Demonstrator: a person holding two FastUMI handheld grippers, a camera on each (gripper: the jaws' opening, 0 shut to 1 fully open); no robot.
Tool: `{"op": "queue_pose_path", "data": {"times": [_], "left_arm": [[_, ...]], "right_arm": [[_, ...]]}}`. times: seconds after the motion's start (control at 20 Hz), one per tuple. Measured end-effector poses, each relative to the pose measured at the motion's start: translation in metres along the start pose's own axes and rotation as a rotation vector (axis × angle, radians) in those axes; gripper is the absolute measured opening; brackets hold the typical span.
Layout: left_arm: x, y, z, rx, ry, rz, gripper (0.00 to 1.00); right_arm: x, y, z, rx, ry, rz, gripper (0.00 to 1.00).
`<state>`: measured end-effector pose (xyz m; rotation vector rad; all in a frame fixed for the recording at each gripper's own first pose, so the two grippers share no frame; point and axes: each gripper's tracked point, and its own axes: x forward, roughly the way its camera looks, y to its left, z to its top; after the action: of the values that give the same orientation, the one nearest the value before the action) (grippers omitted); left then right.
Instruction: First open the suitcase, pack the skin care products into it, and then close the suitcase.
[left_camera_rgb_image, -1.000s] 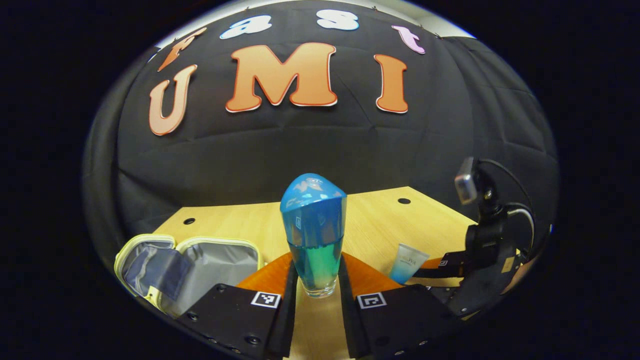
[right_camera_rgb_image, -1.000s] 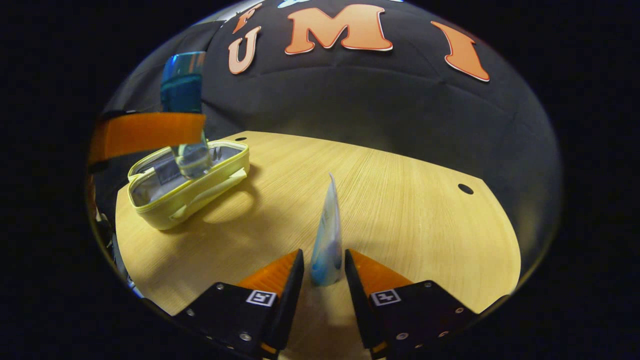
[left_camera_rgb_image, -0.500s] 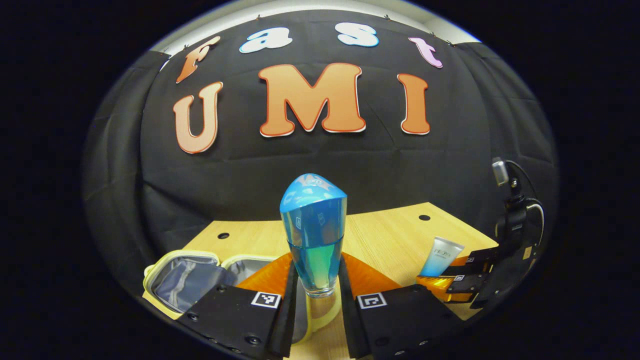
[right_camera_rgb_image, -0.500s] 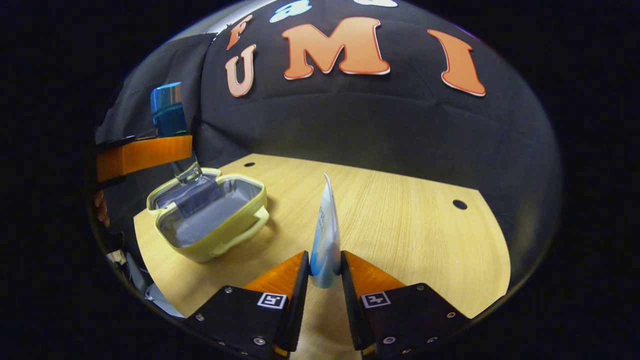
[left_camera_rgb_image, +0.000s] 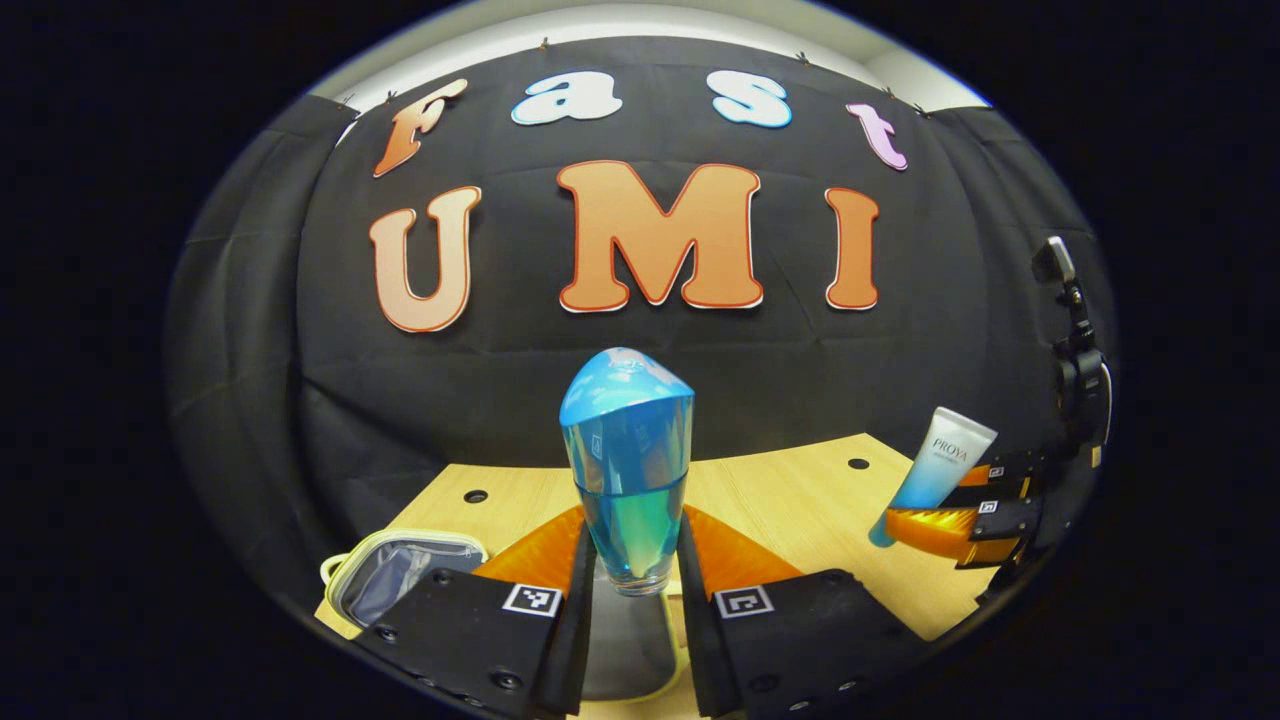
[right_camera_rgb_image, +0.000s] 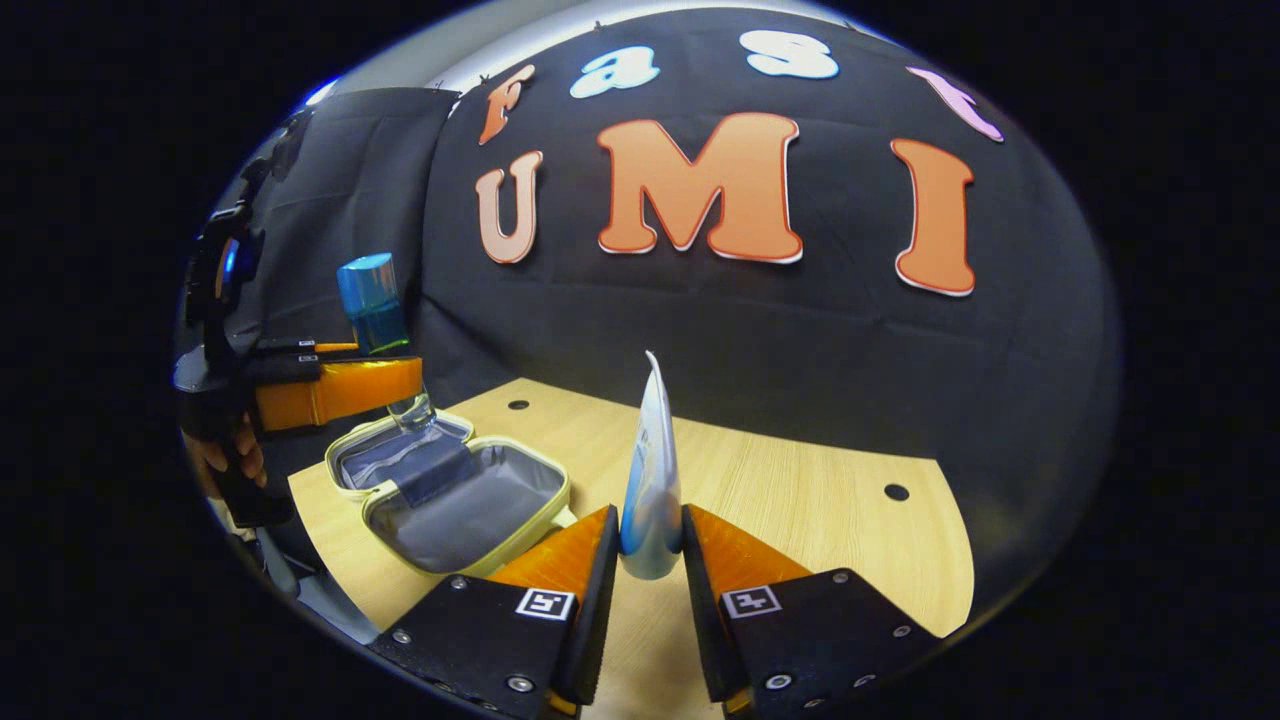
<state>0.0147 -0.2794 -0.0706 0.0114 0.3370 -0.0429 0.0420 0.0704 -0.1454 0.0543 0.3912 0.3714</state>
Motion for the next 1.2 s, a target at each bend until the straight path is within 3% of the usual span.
{"op": "queue_pose_path", "data": {"times": [0.3, 0.6, 0.8, 1.2], "left_arm": [[0.006, 0.043, -0.035, -0.026, 0.106, -0.025, 0.41], [0.023, 0.072, -0.115, -0.075, 0.311, -0.072, 0.41], [0.031, 0.082, -0.161, -0.100, 0.455, -0.116, 0.43], [0.039, 0.077, -0.235, -0.034, 0.694, -0.227, 0.41]], "right_arm": [[0.002, 0.041, 0.000, -0.002, 0.017, 0.014, 0.40], [0.012, 0.076, -0.007, 0.017, 0.045, 0.008, 0.40], [0.019, 0.085, -0.012, 0.034, 0.056, -0.039, 0.40], [0.009, 0.097, -0.035, 0.103, 0.105, -0.177, 0.40]]}}
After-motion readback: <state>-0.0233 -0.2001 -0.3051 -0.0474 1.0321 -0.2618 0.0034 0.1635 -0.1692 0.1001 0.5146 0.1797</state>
